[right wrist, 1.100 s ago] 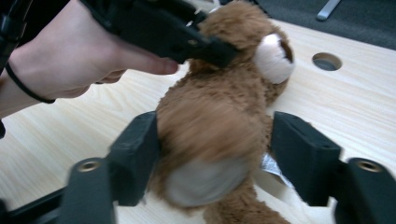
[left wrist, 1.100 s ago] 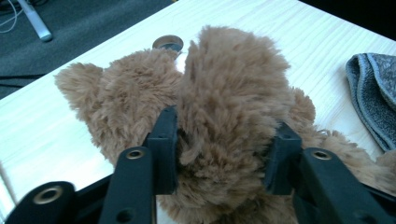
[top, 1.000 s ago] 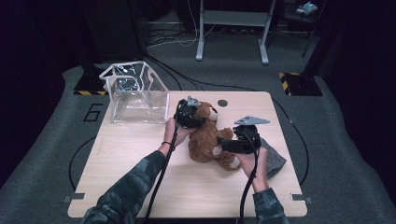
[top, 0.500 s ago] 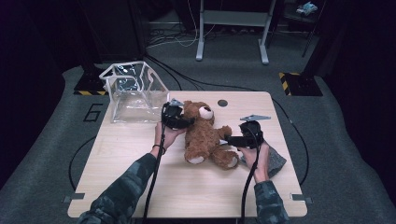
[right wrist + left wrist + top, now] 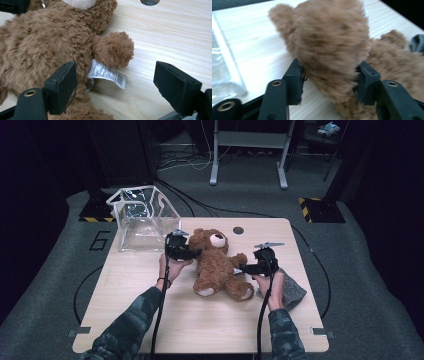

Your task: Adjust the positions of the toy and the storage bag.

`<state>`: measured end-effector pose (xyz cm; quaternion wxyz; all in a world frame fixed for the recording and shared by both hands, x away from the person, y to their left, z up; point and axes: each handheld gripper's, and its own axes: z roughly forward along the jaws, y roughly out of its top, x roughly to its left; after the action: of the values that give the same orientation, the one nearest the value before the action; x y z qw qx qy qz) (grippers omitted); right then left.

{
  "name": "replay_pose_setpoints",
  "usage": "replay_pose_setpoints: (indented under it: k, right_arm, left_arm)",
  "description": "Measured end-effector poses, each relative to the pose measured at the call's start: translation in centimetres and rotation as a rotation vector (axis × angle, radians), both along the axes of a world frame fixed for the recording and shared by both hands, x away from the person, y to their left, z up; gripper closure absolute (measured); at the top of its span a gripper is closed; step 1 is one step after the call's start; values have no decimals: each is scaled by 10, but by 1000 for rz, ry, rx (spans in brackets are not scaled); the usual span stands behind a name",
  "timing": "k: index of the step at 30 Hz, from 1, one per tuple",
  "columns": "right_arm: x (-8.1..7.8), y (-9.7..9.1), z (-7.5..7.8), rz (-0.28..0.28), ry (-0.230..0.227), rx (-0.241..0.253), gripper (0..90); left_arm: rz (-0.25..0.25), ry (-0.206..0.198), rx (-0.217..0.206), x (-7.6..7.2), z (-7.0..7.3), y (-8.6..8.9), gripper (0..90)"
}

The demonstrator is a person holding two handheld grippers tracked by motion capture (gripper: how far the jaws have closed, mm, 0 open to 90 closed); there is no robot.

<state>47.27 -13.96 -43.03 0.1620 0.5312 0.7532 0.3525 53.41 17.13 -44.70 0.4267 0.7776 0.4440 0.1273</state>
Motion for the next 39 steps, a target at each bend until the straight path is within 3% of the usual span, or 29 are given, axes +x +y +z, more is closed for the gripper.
replay_pose_setpoints:
  k: [2, 4, 12, 17, 21, 26, 29, 31, 34, 39]
  right_arm:
    - [4, 0, -1, 3, 0, -2, 182]
    - [9, 1, -3, -6, 14, 2, 182]
    - [29, 6, -11, -16, 51, -11, 183]
    - [46, 5, -24, -34, 95, -3, 192]
    - [55, 4, -35, -36, 131, -13, 222]
    - [63, 4, -45, -29, 155, 4, 404]
    - [64, 6, -49, -12, 170, 31, 634]
    - [62, 7, -50, 0, 156, 23, 760]
    - [57, 7, -46, -2, 139, 30, 812]
    - [38, 10, -21, -4, 37, 17, 852]
  left_arm:
    - [1, 23, -1, 1, -3, 3, 456]
    - [15, 18, -19, 1, -2, 1, 440]
    - [12, -1, 4, 6, 6, -9, 411]
    - [-7, -19, 25, 6, 6, -17, 590]
    - [-28, -21, 48, 8, 6, -18, 663]
    - [-49, -24, 54, 8, 6, -20, 741]
    - [-58, -35, 51, 7, 6, -20, 769]
    - [-52, -44, 26, 6, 5, -19, 780]
    - [-53, -70, -2, 0, 7, -16, 790]
    - [-60, -90, -40, -8, 12, -11, 795]
